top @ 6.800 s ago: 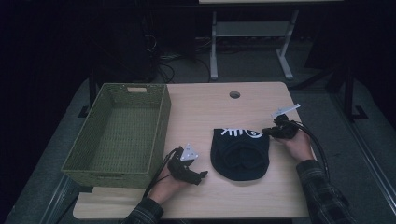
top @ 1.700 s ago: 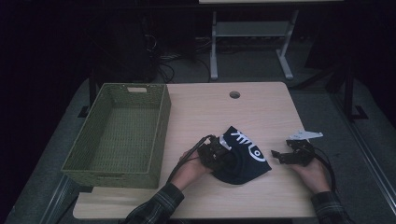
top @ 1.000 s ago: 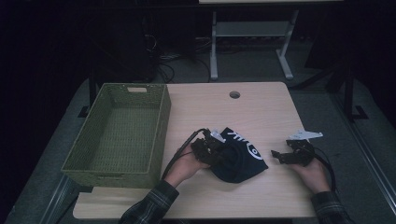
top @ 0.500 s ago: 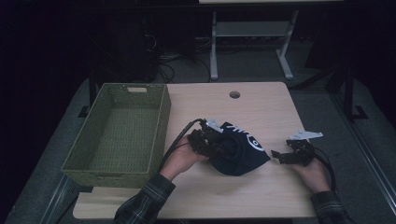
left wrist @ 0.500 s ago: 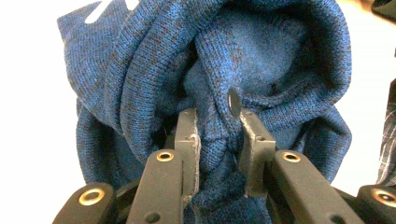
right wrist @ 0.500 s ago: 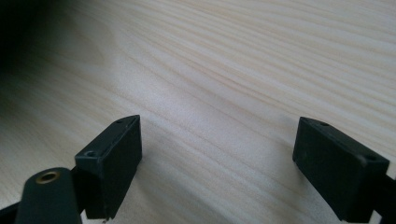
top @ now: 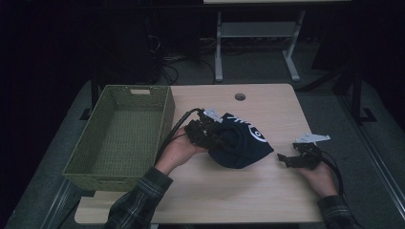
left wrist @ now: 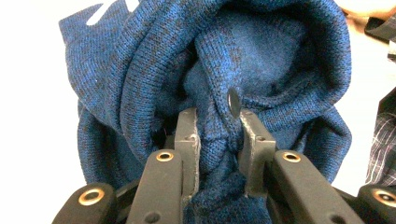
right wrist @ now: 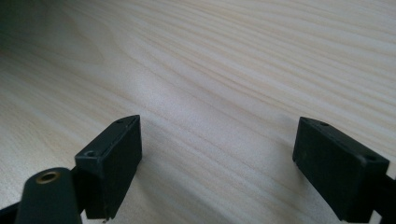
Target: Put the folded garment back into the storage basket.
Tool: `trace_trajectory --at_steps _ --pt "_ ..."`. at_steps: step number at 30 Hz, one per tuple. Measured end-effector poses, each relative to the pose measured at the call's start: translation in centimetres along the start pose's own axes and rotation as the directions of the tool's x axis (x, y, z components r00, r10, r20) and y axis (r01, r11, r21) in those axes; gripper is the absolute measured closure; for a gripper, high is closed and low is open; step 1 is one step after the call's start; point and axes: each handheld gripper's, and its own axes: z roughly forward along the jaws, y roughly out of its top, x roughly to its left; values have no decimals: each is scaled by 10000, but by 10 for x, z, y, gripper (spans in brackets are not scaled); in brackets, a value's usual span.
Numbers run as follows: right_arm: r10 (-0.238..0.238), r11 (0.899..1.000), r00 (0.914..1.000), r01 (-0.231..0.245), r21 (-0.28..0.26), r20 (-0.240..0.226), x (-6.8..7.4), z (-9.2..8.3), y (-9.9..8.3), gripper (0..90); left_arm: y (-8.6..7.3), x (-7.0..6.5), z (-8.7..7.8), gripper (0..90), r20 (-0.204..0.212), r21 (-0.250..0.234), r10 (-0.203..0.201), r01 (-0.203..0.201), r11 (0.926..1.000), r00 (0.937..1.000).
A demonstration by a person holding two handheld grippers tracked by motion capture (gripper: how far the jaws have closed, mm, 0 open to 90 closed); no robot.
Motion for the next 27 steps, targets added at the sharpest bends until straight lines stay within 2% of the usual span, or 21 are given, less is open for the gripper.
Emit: trace_trajectory --at_steps 1,4,10,19,27 --pt "2 10000 10000 -2 -2 0 0 0 0 153 1 2 -4 717 -8 97 118 -118 9999 9999" --pt "2 10000 10000 -2 -2 0 0 0 0 153 3 3 -12 717 -59 -22 38 -38 10000 10000" --pt "3 10000 10000 -3 -4 5 0 0 0 153 7 9 -30 717 -315 1 154 -154 9999 9994" --pt "-5 10000 10000 5 -8 4 0 0 0 153 6 21 -62 717 -766 -315 -160 136 9994 9969" --pt "-2 10000 10000 2 -9 5 0 0 0 153 -5 36 -95 716 -1348 -511 -578 513 9974 9892"
